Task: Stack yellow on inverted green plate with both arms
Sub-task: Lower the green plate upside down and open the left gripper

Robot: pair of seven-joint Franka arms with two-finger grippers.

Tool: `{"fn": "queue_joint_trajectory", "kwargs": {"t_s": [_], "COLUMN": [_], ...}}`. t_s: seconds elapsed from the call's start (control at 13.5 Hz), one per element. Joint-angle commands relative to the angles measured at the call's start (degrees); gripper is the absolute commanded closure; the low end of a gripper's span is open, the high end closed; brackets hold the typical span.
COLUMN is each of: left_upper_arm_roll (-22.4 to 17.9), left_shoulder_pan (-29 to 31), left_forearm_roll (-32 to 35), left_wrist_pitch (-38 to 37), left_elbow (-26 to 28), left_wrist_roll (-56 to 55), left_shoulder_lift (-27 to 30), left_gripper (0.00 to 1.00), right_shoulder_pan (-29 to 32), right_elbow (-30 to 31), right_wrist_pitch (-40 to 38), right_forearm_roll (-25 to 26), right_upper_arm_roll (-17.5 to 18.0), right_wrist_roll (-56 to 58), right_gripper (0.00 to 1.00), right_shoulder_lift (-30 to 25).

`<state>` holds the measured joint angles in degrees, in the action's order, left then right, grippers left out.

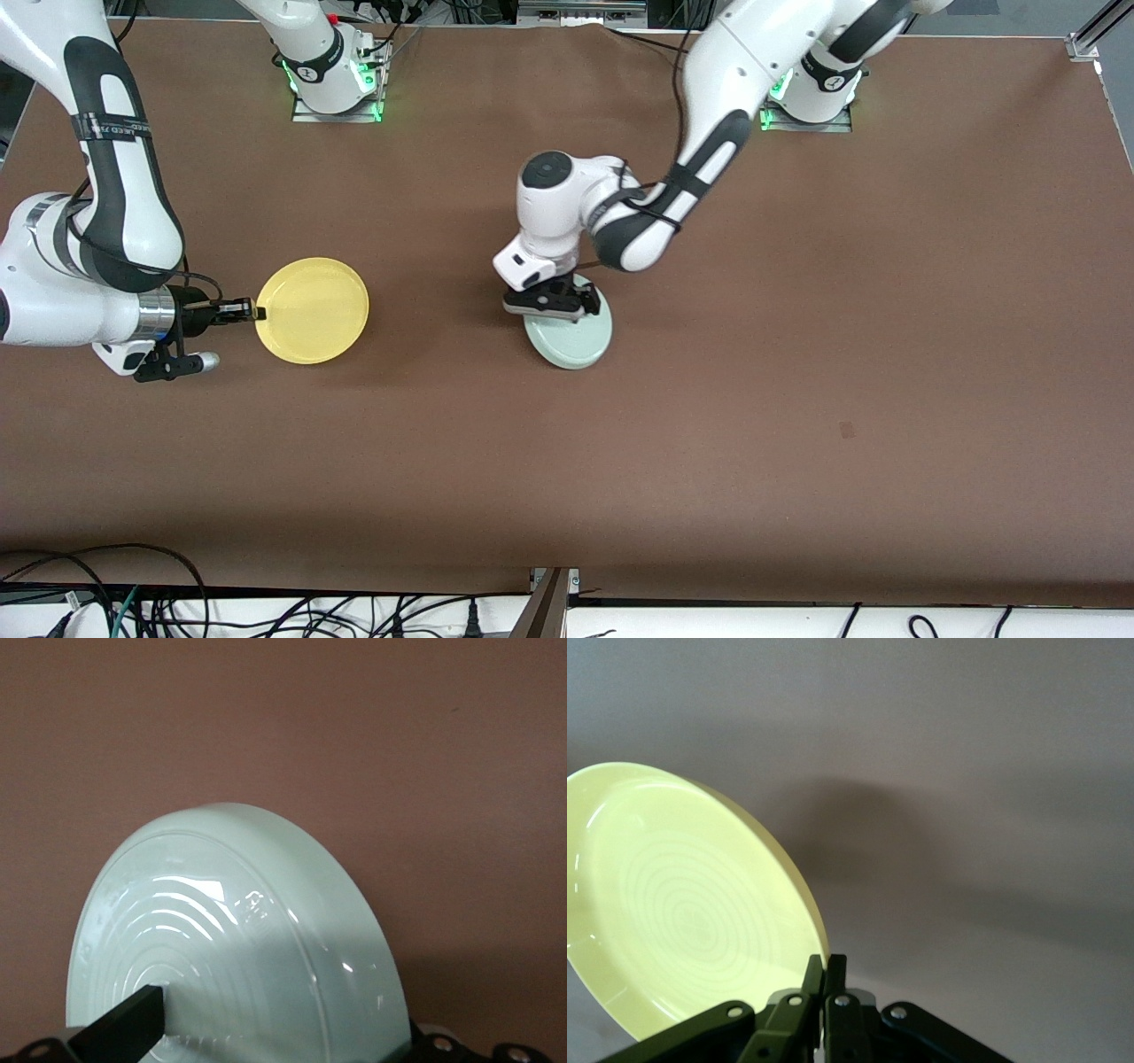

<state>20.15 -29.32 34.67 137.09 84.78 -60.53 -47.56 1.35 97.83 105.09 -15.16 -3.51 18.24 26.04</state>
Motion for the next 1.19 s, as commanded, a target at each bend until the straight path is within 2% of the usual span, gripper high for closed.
{"fn": "queue_joint_trajectory", "kwargs": {"t_s": [0.0, 0.07, 0.3, 0.44, 0.59, 0.81, 0.96, 1.04, 1.11], "left_upper_arm_roll": [1.21, 1.39, 5.94, 7.45, 9.63, 10.09, 11.05, 13.14, 16.91], "left_shoulder_pan": [1.98, 2.42, 2.16, 1.02, 2.68, 4.43, 7.94, 11.61, 16.44], "left_forearm_roll": [-0.92, -1.71, -7.67, -8.48, -11.19, -12.44, -12.44, -12.52, -12.79], "left_wrist_pitch": [1.16, 0.03, -3.15, -3.41, -5.24, -6.04, -8.49, -10.6, -13.4], "left_elbow": [7.06, 6.8, 2.16, -1.45, -1.64, -1.64, -1.64, -1.64, -1.64], "left_wrist_roll": [1.21, 1.12, 1.12, 2.42, 8.04, 8.76, 9.2, 10.77, 12.09], "left_shoulder_lift": [3.97, 4.14, 4.32, 3.88, 4.23, 4.41, 5.45, 6.42, 6.78], "left_gripper": [0.0, 0.0, 0.0, 0.0, 0.0, 0.0, 0.0, 0.0, 0.0], "right_shoulder_pan": [-0.55, -1.16, -1.26, -1.26, -1.26, -1.61, -4.32, -4.86, -5.3], "right_elbow": [-0.71, -0.71, -0.71, -0.71, -0.71, -0.36, -0.44, -0.44, -0.36], "right_wrist_pitch": [-1.21, -1.21, -1.21, -1.21, -1.21, -1.21, -1.21, -1.12, -1.03], "right_forearm_roll": [0.22, 0.22, 0.31, 0.74, 0.75, 0.75, 0.75, 0.75, 0.66], "right_upper_arm_roll": [-0.09, -0.09, -0.09, -0.09, -0.09, 0.0, -0.09, 0.0, 0.0], "right_wrist_roll": [-1.62, -2.24, -2.33, -2.42, -2.42, -4.16, -6.98, -8.03, -8.48], "right_gripper": [1.0, 1.0, 1.0, 1.0, 1.0, 1.0, 1.0, 1.0, 1.0], "right_shoulder_lift": [-0.02, -0.02, -0.02, -0.02, -0.02, -0.02, -0.11, -0.02, 0.15]}}
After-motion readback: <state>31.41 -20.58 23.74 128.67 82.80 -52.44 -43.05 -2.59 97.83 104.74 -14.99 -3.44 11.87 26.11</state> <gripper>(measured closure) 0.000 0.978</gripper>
